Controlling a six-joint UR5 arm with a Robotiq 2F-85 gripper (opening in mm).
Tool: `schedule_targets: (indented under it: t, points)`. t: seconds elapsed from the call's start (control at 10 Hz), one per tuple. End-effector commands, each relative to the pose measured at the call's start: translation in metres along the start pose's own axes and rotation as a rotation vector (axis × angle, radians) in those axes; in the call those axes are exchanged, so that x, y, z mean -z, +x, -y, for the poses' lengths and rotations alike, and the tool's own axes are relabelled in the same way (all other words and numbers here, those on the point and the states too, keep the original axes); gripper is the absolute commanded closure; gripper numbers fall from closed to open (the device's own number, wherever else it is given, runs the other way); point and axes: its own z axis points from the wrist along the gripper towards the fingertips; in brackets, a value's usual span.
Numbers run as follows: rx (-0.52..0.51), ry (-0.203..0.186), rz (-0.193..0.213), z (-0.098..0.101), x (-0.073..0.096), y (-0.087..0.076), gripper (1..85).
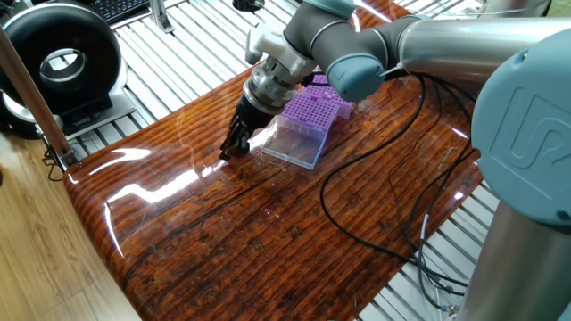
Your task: Transfer all small pipette tips from one holder to another
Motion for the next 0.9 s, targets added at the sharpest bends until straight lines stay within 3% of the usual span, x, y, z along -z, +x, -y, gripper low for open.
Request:
schedule_targets:
  t: [0.0,0.3,0.8]
  points:
    - [-0.01,0.003,0.006,0.002,0.002,0.004,56.3]
    - [-0.001,0.009,0.012,0.005,0.003,0.005,57.7]
    - [-0.063,0.08,0.037,0.015,0.002,-0.005,62.3]
